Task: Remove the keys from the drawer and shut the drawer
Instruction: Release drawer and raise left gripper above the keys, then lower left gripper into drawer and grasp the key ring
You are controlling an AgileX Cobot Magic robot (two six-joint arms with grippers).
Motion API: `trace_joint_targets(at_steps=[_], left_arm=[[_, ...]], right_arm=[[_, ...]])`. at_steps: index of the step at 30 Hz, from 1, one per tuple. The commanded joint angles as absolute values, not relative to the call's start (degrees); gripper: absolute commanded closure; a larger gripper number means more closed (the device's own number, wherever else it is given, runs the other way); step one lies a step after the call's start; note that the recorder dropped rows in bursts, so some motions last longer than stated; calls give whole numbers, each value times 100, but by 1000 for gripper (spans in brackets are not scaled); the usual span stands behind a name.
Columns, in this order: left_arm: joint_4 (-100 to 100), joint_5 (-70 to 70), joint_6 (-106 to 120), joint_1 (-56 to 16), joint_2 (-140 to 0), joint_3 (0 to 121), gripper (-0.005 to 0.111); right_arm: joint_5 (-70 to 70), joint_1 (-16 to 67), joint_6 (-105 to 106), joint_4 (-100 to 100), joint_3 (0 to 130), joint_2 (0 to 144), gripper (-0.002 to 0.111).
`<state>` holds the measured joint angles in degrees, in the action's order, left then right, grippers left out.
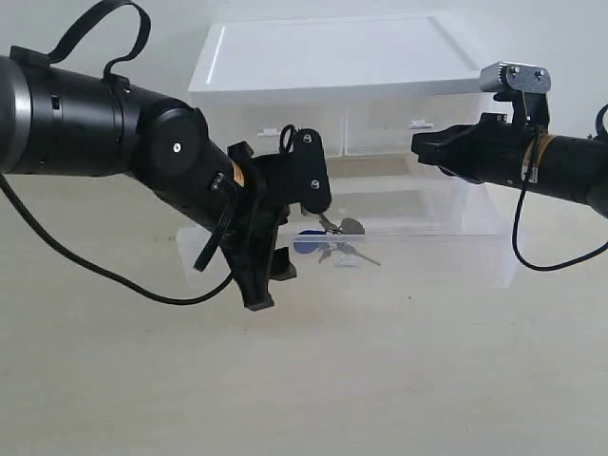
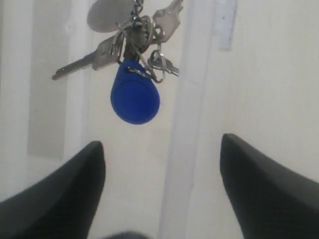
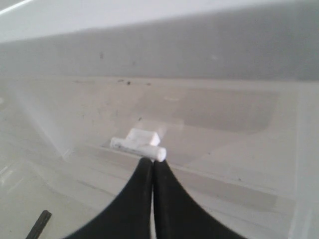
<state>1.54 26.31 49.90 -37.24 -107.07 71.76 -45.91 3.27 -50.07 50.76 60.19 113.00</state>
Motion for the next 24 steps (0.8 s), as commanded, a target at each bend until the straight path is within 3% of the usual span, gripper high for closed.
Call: trace_joint_targets(at_steps=[1, 11, 14, 16, 24], left_arm=[[297, 2548, 4836, -3723, -10529, 7165, 41], [1992, 2150, 4828, -3734, -9962, 7434, 42], [1992, 2221, 4652, -3709, -10258, 7907, 48], [1953, 2699, 4552, -3653, -10585, 8368, 53], [358, 4208, 2963, -3654, -11797, 9920, 52]], right_arm=[[-4268, 241, -4995, 4315, 6212, 11333, 108], [-4217, 241, -4947, 4315, 6212, 11333, 108], [-4217, 241, -4947, 4315, 6212, 11333, 108], [-4204, 243, -4973, 4315, 6212, 11333, 108], [-4192, 243, -4945, 4315, 6212, 11333, 108]])
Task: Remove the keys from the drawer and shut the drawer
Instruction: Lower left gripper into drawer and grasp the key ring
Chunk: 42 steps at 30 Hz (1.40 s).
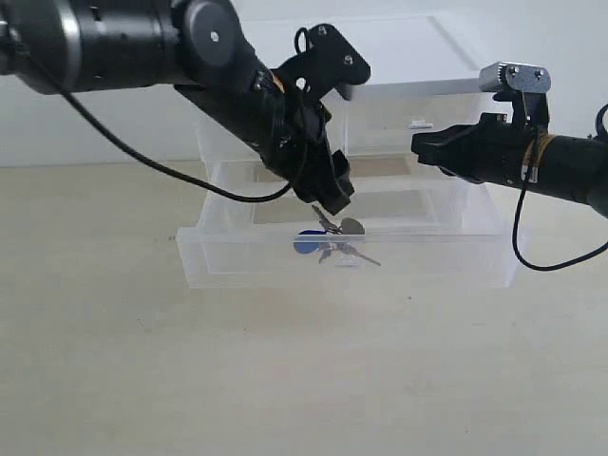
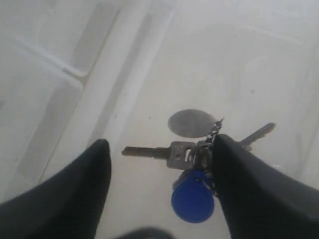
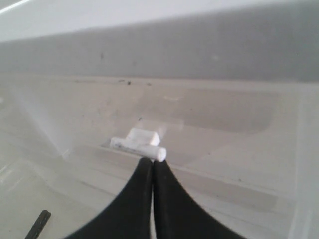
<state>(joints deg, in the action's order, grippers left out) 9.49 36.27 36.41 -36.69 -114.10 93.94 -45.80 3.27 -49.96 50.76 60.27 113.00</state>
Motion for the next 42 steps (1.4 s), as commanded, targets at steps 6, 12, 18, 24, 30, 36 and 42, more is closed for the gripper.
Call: trace_joint_targets(at_steps=[6, 12, 18, 24, 30, 36, 42], left_arm=[[440, 4508, 3134, -3654, -12142, 10094, 52], [1151, 4785, 3647, -3654, -12146, 10094, 52], [1401, 4968, 3897, -3654, -12280, 10094, 52], [1060, 4786, 3885, -3654, -12463, 10094, 52], [710, 4405, 3660, -3654, -12563, 10094, 59], [315, 4251, 3425, -3591, -12611, 10094, 98], [384, 4211, 3711, -3560, -12555, 10094, 102]], right_arm=[[-4192, 243, -4945, 4315, 6212, 11333, 108], [-4192, 243, -4945, 4315, 6212, 11333, 108], [-4192, 243, -4945, 4315, 6212, 11333, 108], [-4169, 243, -4945, 4315, 6212, 11333, 108], [-4169, 243, -4945, 4315, 6212, 11333, 108], [-4169, 243, -4945, 4315, 6212, 11333, 108], [-4169, 243, -4934, 4315, 6212, 11333, 108]])
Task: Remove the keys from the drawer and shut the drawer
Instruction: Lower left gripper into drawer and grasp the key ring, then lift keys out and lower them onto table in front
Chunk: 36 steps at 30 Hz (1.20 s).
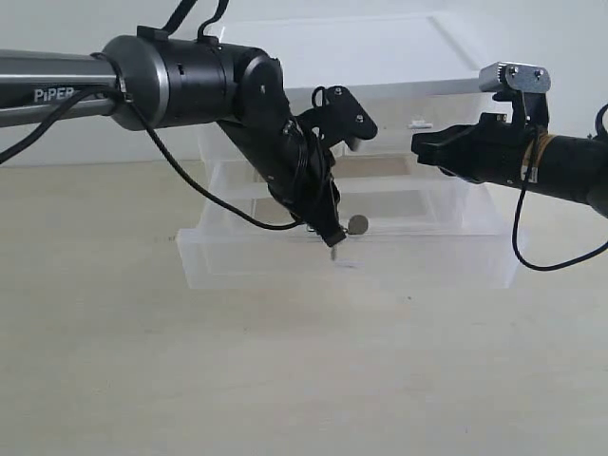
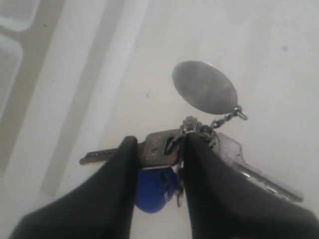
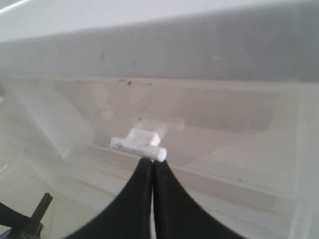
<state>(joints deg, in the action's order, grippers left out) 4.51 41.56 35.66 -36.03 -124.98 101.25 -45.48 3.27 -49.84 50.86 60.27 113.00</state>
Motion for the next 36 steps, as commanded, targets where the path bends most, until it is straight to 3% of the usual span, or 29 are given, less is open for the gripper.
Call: trace_joint_targets(at_steps=[1, 18, 28, 36], left_arm=[[398, 4211, 3768, -3560, -12526, 10094, 102], [775, 4145, 4142, -3605, -11594, 10055, 102], [1952, 4542, 4914, -3720, -10858, 10040, 102], [2223, 4074, 5199, -4200, -10193, 8802, 102]], right_arm=[[-4169, 243, -4934, 4315, 6212, 11333, 108], [-4158, 243, -4894, 4295, 6212, 11333, 108], [-4158, 243, -4894, 4295, 6212, 11333, 108], [-4158, 243, -4894, 4284, 6212, 11333, 108]])
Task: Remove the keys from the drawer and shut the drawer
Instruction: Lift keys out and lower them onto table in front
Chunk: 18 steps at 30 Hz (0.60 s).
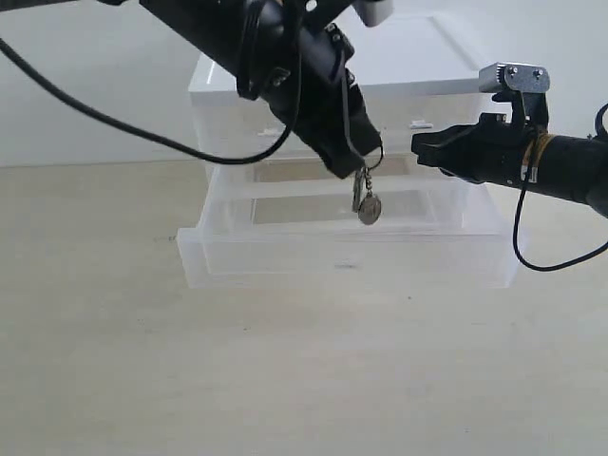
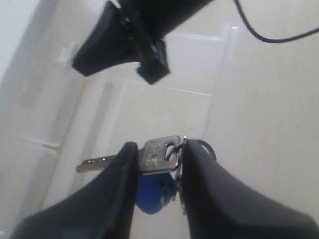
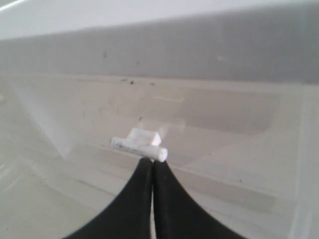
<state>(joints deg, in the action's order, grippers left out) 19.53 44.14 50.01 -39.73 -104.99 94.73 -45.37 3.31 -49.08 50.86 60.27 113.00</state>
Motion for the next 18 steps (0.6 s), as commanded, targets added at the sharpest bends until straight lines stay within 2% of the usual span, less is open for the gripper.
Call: trace_joint_targets(at_steps=[1, 7, 15, 18], left_arm=[[2405, 3884, 5318, -4269, -10102, 8568, 102], [3671, 3133, 6259, -4838, -9826, 7410, 102], [3749, 1913, 6412, -4773, -10829, 6705, 102], [3749, 725, 6559, -4727, -11441, 6705, 102]], right_arm=[[-4158, 243, -4894, 4280, 6212, 11333, 108], [-4158, 243, -4894, 4280, 6212, 11333, 108], [-4148, 243, -4894, 4277, 6212, 11333, 108], [-4136, 243, -4894, 4277, 6212, 11333, 108]])
